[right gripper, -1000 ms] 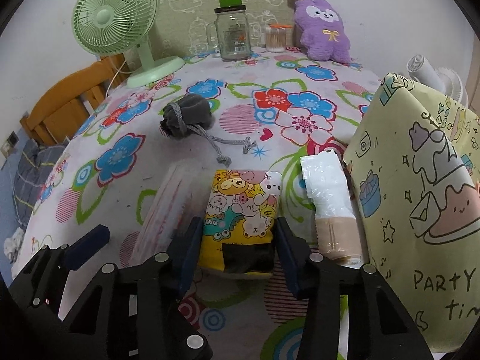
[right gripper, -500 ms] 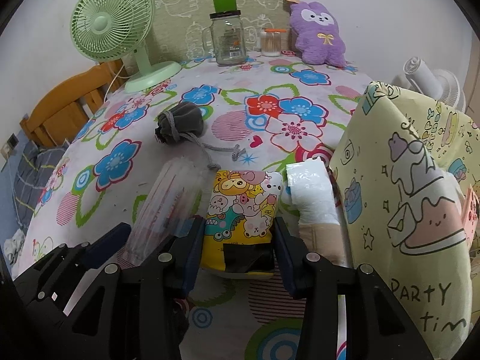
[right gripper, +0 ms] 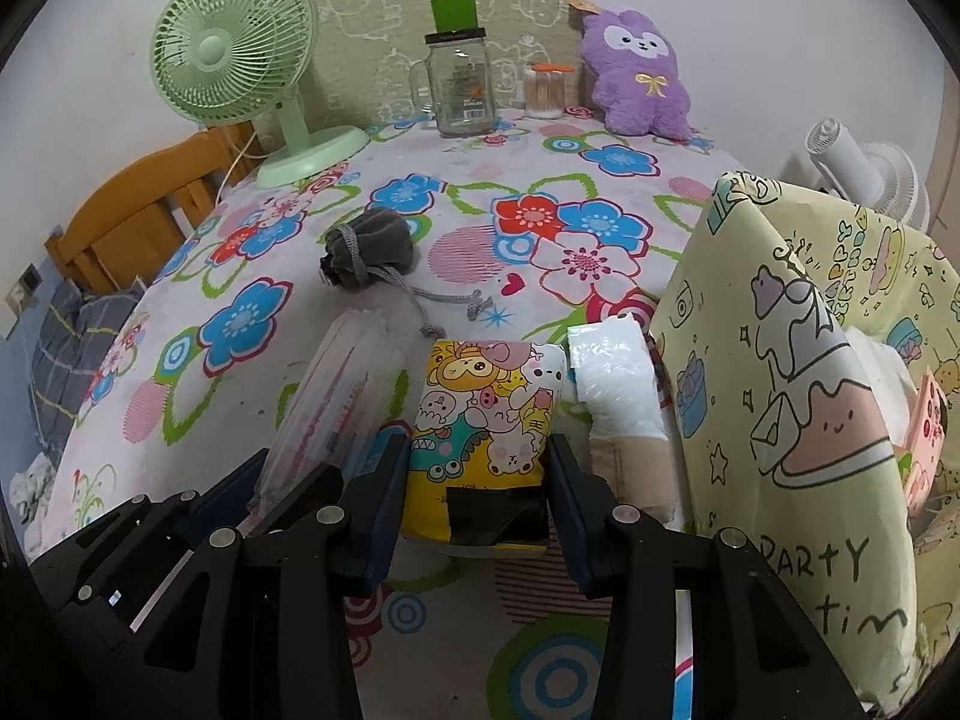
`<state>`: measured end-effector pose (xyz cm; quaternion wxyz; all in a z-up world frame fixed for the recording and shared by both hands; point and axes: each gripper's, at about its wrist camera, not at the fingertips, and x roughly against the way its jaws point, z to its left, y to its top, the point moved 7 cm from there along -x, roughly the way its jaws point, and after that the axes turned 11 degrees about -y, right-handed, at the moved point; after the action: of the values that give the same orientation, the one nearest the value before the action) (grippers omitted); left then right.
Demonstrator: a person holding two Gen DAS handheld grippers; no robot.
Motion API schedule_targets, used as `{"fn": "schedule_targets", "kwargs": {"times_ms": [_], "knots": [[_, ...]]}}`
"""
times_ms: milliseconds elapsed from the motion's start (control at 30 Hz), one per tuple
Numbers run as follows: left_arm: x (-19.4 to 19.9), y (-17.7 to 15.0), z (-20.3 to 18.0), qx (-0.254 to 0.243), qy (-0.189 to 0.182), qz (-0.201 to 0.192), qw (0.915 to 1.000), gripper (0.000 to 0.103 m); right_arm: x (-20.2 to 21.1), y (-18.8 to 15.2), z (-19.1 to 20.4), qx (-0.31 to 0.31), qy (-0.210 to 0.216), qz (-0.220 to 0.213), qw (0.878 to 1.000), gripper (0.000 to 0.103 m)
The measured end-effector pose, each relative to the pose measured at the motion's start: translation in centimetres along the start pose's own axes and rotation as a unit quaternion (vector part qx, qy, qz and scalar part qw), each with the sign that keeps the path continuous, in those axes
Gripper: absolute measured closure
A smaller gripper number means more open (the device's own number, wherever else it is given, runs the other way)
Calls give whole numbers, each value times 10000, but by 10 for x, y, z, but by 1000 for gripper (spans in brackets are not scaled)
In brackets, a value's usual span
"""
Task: Organize soft objects
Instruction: 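Grasp the clear plastic bag with the left gripper while the right gripper grasps the yellow cartoon pack, then carry the clear bag and yellow cartoon pack in both grippers toward the box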
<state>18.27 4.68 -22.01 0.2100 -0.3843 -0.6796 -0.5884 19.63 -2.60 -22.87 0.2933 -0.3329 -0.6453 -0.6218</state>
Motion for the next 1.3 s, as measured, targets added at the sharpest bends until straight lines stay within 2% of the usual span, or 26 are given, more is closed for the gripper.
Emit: {"fn": "schedule_targets", "kwargs": {"times_ms": [567,1300], "knots": [[34,-4,3,145,91,-273,9995,82,30,-2,13,134,122,-223,9996,56],[98,14,-13,36,231,-878,9959,82,101,14,14,187,274,-829,9960,56]]}}
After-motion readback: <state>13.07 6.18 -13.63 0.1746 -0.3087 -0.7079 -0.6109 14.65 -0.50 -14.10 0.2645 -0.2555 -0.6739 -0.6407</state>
